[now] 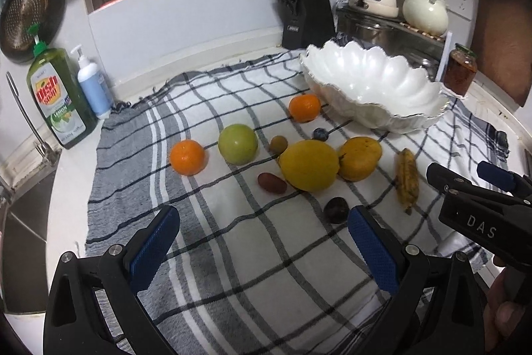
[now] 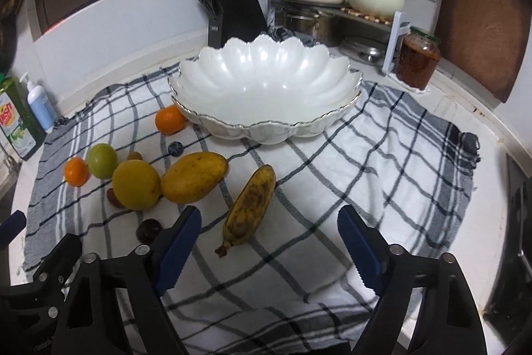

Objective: Organize fruits
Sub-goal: 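Reach the right tool to the banana and close on it, then grasp the dark plum with the left tool while the right tool holds the banana, then carry the plum and banana into the white bowl and open both tools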

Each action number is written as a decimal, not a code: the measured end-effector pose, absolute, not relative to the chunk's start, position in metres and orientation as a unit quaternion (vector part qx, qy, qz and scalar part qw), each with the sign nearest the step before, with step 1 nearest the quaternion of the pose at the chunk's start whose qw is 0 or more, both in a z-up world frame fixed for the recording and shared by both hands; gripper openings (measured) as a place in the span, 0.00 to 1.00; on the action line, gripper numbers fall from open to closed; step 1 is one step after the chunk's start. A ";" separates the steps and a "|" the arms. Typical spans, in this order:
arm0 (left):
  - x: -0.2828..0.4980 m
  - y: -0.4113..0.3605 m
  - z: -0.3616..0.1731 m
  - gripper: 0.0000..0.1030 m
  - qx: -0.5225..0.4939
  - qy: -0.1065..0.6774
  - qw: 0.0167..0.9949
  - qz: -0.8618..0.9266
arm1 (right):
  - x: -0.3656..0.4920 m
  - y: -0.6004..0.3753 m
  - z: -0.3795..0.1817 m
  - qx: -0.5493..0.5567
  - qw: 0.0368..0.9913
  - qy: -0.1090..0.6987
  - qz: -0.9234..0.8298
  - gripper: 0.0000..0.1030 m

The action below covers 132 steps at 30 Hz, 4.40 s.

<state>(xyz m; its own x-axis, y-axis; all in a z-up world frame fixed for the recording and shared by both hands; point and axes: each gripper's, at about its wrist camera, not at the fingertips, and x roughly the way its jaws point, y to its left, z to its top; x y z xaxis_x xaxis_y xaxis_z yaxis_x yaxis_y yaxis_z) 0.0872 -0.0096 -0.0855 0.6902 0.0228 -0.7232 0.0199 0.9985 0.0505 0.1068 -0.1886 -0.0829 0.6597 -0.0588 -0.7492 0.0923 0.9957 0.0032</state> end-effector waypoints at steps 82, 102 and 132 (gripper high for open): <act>0.133 -0.069 -0.148 0.27 0.031 0.437 0.893 -0.099 | 0.119 -0.219 -0.119 0.071 0.902 0.423 -0.047 0.30; 0.117 -0.058 -0.103 0.26 0.026 0.399 0.911 -0.103 | 0.105 -0.217 -0.086 0.079 0.917 0.388 -0.042 0.30; 0.200 -0.083 -0.017 0.26 0.030 0.317 0.942 -0.108 | 0.175 -0.258 -0.015 0.069 0.945 0.308 -0.089 0.30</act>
